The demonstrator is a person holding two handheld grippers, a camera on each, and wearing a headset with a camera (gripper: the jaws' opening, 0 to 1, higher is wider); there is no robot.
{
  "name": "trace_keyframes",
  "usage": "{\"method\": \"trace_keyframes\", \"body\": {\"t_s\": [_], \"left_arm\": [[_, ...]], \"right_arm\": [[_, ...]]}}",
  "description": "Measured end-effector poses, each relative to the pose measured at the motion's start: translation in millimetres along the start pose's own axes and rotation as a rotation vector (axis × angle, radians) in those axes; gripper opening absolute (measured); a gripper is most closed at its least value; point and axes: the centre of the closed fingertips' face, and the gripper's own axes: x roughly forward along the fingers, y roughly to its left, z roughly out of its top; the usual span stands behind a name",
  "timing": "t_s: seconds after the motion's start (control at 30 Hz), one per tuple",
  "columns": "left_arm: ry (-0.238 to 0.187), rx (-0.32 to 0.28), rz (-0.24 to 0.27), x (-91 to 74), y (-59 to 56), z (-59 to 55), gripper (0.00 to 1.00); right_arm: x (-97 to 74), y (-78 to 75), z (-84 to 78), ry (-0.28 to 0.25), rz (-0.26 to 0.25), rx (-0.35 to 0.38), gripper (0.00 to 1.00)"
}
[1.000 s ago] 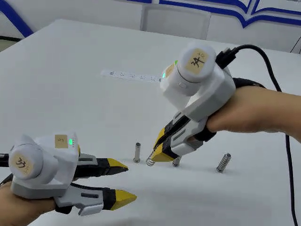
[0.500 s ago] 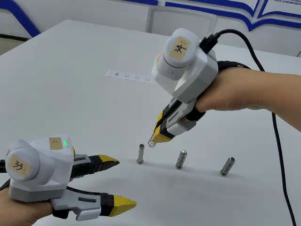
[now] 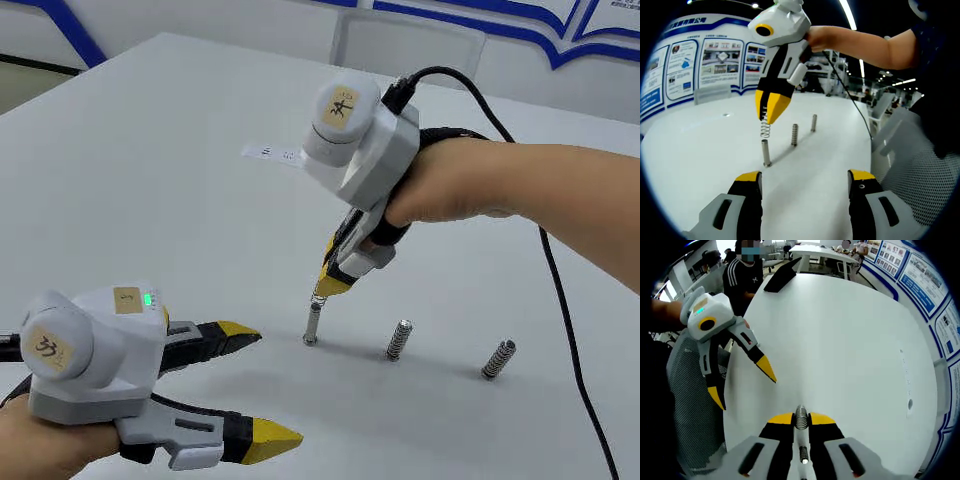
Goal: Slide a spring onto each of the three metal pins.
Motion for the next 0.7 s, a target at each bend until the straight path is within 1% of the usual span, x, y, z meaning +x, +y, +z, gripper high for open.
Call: {"method": "trace_keyframes", "body": {"t_s": [0.3, 0.5, 0.7], "left_arm": [[-0.005, -0.005, 0.002, -0.3, 2.7, -0.9, 0.72], [-0.005, -0.004, 0.002, -0.2, 2.4, -1.1, 0.72], [-0.002, -0.007, 0.003, -0.3, 2.6, -3.7, 0.72]], "right_arm": [[4.3, -2.7, -3.1, 0.022, 0.010, 0.018, 0.12], [9.2, -1.8, -2.6, 0.034, 0.019, 0.019, 0.12], [20.1, -1.3, -3.8, 0.080, 0.020, 0.010, 0.12]]}}
